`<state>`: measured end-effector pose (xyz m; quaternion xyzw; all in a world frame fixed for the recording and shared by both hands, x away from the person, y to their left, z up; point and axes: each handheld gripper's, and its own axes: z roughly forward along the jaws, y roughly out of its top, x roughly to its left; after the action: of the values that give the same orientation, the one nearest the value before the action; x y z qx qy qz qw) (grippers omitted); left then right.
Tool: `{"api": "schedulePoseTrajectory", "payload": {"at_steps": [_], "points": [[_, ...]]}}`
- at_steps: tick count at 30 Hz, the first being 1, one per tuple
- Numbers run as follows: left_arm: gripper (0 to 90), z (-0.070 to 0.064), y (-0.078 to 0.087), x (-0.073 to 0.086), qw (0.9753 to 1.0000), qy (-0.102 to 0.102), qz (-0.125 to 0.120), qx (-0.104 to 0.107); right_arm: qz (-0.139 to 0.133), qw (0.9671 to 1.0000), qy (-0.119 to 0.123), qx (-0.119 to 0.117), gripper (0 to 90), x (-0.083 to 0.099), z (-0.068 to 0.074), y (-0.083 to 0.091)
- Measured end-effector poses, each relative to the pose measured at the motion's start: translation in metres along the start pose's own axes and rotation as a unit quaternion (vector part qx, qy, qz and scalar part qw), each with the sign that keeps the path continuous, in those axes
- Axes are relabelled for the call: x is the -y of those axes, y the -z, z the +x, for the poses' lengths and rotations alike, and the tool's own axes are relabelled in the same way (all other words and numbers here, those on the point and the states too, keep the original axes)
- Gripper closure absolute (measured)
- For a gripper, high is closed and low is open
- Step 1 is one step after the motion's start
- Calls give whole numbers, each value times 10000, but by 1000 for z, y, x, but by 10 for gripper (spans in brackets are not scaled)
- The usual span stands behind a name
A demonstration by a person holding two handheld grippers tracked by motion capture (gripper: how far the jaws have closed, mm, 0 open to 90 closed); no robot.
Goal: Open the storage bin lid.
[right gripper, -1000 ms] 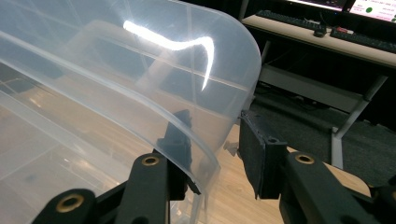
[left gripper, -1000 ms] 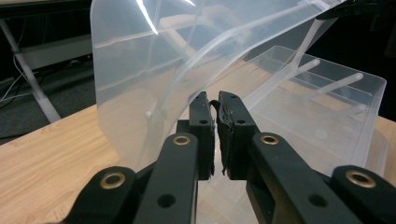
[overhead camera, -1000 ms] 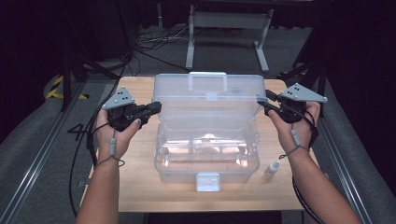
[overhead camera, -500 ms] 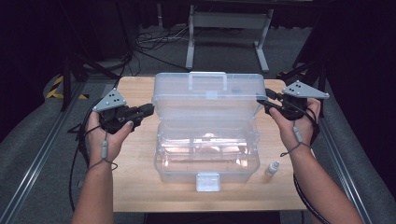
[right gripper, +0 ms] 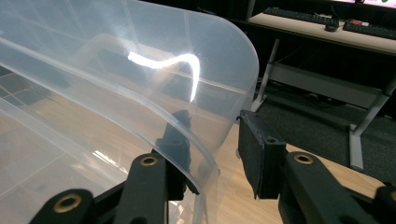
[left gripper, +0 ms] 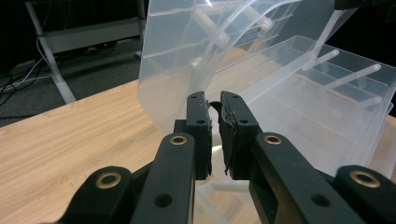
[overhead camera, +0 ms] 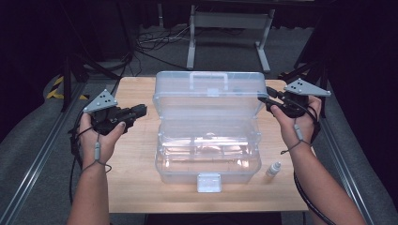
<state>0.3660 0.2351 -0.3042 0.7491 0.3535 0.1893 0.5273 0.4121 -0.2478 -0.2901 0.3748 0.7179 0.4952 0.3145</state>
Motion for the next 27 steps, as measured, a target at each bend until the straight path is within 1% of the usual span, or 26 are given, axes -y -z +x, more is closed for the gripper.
{"api": "schedulePoseTrajectory", "payload": {"at_steps": [3, 7, 14, 15, 21, 22, 27], "points": [[824, 0, 0, 0, 10000, 24, 5, 31, -19, 10000, -49, 6, 650, 0, -1, -1], [823, 2, 0, 1, 10000, 39, 23, 33, -40, 10000, -5, 2, 650, -1, -2, -3], [818, 1, -4, 4, 9999, 48, 141, 84, -47, 9999, -142, -36, 650, -2, -5, -7], [819, 1, -4, 4, 9998, 77, 142, 85, -43, 9999, -154, -34, 651, -3, -5, -7], [822, 1, -6, 7, 9997, 77, 226, 100, -104, 9998, -183, -7, 655, -4, -7, -11], [822, 1, -6, 7, 9996, 76, 234, 101, -130, 9996, -237, -7, 655, -4, -8, -12], [823, 2, -4, 8, 9996, 81, 237, 99, -135, 9993, -335, -25, 654, -5, -10, -15]]}}
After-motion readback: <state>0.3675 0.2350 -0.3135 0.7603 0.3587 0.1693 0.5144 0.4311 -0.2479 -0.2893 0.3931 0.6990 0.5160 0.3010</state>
